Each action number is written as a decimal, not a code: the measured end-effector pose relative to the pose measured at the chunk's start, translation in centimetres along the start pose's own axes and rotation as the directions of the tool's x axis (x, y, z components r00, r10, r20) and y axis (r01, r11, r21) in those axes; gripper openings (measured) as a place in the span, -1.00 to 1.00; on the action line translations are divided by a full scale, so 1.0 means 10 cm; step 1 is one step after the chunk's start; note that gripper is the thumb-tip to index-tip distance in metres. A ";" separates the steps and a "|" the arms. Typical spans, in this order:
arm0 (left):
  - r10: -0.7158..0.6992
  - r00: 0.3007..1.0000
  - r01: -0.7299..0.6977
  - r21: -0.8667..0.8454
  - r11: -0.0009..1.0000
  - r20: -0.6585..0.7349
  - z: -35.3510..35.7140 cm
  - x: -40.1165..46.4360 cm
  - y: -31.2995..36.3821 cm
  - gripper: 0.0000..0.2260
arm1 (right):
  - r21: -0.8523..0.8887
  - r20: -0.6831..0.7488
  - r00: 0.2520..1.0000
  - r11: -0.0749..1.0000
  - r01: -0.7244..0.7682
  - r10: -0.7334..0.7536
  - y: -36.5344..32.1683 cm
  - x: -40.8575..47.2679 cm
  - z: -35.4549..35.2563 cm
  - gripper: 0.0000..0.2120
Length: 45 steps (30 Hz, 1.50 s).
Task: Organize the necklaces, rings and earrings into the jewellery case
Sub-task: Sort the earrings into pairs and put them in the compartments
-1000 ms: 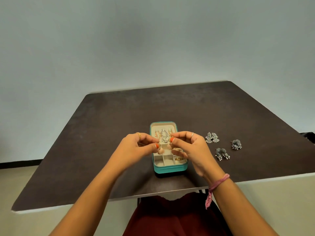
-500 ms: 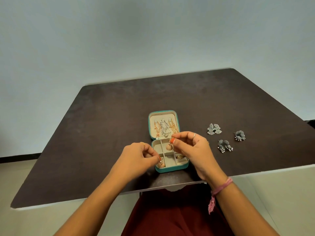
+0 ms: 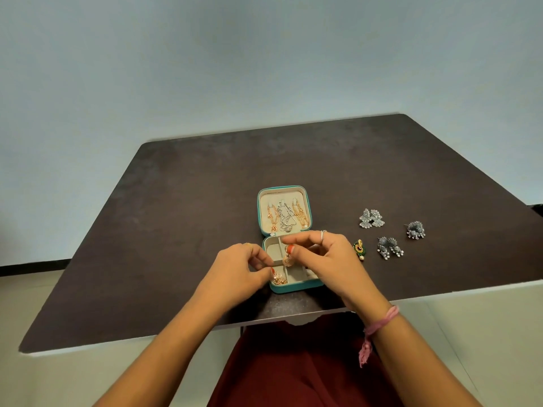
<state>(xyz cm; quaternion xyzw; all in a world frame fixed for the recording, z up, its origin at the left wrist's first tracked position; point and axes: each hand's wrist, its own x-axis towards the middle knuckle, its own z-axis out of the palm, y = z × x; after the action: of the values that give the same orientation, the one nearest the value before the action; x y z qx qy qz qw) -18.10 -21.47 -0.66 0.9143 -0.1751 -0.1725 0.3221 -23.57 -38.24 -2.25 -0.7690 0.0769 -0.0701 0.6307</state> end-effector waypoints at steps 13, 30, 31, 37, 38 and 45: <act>0.074 0.997 -0.073 -0.065 0.995 0.011 0.01 -0.02 -0.08 -0.86 | -0.131 -0.012 1.000 0.991 -0.017 0.015 0.02 -0.02 0.10 -0.77; 0.175 0.985 -0.173 0.161 0.972 0.003 0.04 0.03 -0.07 -0.89 | -0.350 -0.125 0.992 0.936 -0.045 0.000 0.00 -0.22 0.31 -0.78; 0.175 0.985 -0.172 0.178 0.969 0.004 0.04 0.03 -0.06 -0.88 | -0.383 -0.136 0.991 0.922 -0.046 -0.007 -0.01 -0.22 0.32 -0.78; 0.189 0.982 -0.187 0.195 0.963 0.010 0.04 0.03 -0.06 -0.88 | -0.560 -0.134 0.990 0.828 -0.032 -0.052 -0.06 -0.25 0.32 -0.82; 0.185 0.983 -0.184 0.187 0.965 0.011 0.04 0.03 -0.06 -0.88 | -0.578 -0.127 0.991 0.816 -0.031 -0.052 -0.07 -0.26 0.32 -0.85; 0.171 0.985 -0.173 0.105 0.979 0.019 0.04 0.06 -0.10 -0.88 | -0.745 -0.065 0.996 0.667 -0.007 -0.062 -0.14 -0.27 0.29 -0.79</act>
<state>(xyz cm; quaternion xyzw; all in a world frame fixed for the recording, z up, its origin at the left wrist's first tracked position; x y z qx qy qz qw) -17.51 -21.24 -1.71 0.9107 -0.2640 -0.1390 0.2856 -25.55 -34.68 -1.48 -0.9567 0.1138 -0.0748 0.2572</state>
